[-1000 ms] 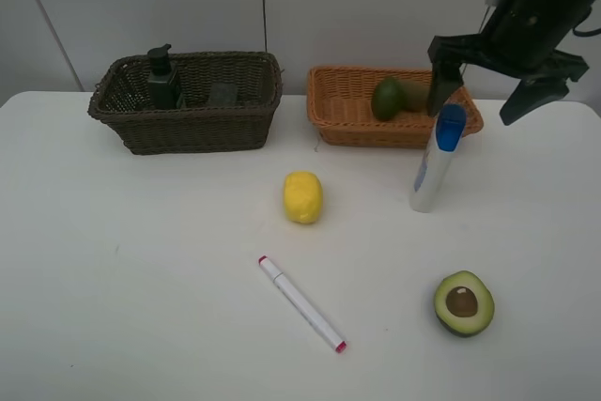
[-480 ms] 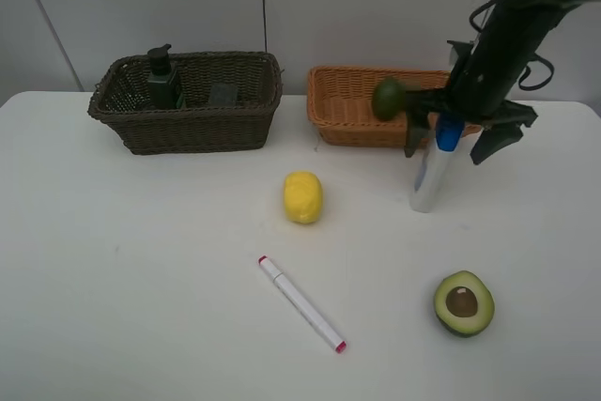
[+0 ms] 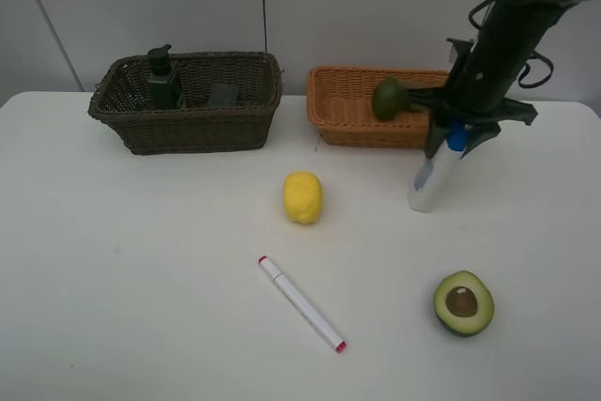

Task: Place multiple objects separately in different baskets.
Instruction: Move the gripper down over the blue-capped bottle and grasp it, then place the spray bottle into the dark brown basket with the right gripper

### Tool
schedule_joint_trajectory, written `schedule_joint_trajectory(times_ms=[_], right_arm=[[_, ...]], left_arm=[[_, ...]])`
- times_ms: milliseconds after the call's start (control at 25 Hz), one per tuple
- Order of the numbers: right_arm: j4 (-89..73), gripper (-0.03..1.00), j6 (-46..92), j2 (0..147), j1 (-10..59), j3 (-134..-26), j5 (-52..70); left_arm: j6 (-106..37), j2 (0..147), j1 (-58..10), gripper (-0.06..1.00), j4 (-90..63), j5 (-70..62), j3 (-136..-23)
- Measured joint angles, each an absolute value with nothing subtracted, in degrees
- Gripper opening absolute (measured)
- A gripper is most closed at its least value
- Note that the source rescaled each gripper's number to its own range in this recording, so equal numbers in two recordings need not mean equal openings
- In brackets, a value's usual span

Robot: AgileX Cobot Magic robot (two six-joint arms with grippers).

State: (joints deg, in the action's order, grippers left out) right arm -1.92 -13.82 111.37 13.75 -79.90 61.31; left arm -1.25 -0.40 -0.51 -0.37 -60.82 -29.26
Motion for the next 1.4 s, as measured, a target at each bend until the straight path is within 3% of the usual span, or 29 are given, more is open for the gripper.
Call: schedule_joint_trajectory(times_ms=[280, 600, 1000, 1400], right_arm=[[-1.1, 0.28, -13.1, 109.8, 13.7, -79.6, 62.7], [-2.0, 0.28, -8.8, 98.3, 15.4, -81.8, 60.1], [-8.2, 0.28, -2.4, 111.8, 29.0, -106.4, 48.7], [-12.8, 0.28, -2.2, 135.5, 33.0, -130.4, 39.9]], left_arm=[[-1.3, -0.4, -0.5, 1.0, -0.4, -60.8, -29.3], [-1.4, -0.4, -0.5, 1.0, -0.4, -60.8, -29.3], [-1.4, -0.4, -0.4, 1.0, -0.4, -60.8, -29.3], [-1.4, -0.4, -0.4, 1.0, -0.4, -60.8, -29.3]])
